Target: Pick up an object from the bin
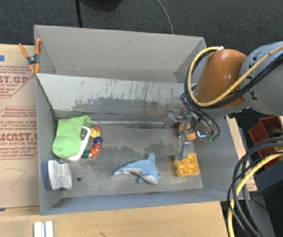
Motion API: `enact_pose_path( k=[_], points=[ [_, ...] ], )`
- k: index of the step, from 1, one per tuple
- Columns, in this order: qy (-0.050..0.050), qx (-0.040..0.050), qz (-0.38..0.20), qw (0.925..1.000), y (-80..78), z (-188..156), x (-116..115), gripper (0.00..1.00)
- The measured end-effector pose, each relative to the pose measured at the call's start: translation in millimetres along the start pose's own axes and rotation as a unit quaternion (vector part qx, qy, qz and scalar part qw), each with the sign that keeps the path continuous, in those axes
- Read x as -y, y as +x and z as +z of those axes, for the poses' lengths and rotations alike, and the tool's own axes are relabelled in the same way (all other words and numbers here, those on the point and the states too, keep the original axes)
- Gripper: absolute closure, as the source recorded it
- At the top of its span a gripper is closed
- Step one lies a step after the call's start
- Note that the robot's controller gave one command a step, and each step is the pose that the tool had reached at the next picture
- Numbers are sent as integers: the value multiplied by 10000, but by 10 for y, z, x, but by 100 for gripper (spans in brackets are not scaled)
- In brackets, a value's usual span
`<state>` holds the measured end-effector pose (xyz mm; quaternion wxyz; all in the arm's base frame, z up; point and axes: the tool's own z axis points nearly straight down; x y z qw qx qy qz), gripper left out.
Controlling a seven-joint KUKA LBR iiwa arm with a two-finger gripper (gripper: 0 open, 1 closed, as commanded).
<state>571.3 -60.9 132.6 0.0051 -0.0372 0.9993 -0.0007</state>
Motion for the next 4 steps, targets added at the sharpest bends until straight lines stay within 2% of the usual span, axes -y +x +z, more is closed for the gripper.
enact_pose_path(
  k=[1,2,3,4],
  points=[
    [-13,-48,-613,9981,283,353,-58,0],
    [-11,-18,254,9997,382,509,-52,0],
    [-9,-40,-262,9996,347,590,-267,0],
    [-17,-21,-156,9999,488,616,-486,0]
  ],
)
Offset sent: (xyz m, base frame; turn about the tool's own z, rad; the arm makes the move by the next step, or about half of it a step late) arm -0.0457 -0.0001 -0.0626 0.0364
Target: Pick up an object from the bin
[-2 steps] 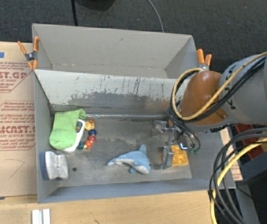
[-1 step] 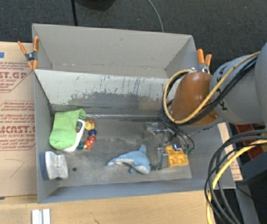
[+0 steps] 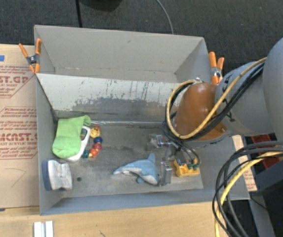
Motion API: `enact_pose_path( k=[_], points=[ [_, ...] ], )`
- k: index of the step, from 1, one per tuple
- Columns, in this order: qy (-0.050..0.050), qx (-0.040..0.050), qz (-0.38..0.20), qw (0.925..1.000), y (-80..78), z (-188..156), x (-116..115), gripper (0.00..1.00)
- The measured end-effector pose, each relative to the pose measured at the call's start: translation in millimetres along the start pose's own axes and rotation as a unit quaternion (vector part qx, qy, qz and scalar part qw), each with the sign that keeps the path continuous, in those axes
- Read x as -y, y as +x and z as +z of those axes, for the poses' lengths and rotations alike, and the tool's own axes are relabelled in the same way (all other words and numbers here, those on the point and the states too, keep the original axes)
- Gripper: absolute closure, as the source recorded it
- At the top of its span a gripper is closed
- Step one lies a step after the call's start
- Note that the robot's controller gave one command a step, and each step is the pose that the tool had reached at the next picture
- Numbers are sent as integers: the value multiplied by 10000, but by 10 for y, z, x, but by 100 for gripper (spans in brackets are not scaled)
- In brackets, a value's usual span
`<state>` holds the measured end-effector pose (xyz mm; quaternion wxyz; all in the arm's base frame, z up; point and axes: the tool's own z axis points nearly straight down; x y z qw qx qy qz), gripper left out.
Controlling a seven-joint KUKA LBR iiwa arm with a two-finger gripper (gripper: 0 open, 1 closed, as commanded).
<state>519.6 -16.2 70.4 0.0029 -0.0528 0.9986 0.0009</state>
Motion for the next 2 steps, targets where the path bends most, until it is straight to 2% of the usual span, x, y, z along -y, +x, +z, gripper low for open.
enact_pose_path(
  k=[1,2],
  points=[
    [6,-11,-576,9983,-47,6,-318,0],
    [-5,-2,-474,9989,148,10,-588,100]
  ],
)
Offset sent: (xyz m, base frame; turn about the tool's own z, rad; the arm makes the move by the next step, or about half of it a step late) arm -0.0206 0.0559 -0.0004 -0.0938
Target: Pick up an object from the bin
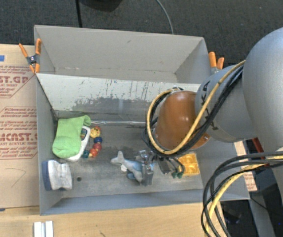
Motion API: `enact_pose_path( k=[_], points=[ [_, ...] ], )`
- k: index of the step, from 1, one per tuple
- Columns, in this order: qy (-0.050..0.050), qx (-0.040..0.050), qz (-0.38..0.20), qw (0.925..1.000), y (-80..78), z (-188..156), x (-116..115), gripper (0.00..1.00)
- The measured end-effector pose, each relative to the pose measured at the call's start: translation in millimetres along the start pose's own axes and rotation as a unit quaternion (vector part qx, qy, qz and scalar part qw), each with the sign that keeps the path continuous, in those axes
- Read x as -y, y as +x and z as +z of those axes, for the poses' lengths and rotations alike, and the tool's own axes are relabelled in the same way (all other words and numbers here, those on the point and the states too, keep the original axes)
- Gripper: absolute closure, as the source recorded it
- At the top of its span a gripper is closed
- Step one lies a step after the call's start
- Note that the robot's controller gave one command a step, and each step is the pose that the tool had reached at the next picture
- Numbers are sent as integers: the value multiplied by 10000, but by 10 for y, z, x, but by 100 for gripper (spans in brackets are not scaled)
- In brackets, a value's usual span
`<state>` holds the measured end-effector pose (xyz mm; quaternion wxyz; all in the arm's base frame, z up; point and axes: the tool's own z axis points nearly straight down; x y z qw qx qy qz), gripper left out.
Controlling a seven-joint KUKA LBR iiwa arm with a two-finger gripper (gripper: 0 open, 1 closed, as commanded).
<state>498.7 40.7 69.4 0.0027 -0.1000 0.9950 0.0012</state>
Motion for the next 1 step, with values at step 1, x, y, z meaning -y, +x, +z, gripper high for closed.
enact_pose_path(
  k=[1],
  points=[
    [1,0,1,10000,0,0,1,100]
  ],
)
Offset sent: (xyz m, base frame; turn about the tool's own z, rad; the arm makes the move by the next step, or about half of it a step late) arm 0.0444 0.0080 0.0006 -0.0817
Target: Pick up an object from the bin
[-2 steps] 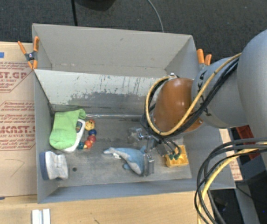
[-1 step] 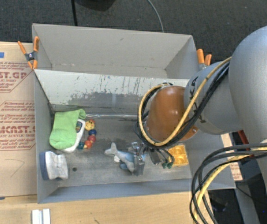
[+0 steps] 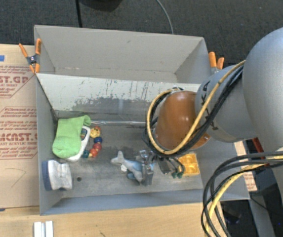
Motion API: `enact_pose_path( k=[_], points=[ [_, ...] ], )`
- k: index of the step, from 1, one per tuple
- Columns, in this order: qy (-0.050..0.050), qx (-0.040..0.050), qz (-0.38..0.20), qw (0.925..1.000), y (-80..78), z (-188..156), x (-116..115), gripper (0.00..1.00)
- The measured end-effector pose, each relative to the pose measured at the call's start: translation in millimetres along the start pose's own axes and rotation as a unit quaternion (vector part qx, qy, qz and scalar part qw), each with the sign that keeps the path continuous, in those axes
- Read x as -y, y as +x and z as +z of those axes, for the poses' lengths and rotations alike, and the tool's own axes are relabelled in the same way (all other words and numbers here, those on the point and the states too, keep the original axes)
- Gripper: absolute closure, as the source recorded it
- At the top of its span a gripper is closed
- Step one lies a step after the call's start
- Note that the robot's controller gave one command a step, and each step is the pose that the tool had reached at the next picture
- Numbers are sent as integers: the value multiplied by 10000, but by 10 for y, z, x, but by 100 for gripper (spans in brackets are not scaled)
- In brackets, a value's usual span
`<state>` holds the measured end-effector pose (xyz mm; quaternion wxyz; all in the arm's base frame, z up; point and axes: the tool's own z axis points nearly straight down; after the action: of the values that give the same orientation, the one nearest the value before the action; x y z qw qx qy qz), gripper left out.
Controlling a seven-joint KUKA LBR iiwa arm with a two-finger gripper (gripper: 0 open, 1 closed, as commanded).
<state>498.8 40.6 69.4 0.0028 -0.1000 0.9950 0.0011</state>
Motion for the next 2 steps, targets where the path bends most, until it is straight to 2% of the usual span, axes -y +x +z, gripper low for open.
enact_pose_path(
  k=[1,2],
  points=[
    [1,-4,-198,9998,-216,3,2,100],
    [0,8,-941,9956,-351,-1,-17,100]
  ],
)
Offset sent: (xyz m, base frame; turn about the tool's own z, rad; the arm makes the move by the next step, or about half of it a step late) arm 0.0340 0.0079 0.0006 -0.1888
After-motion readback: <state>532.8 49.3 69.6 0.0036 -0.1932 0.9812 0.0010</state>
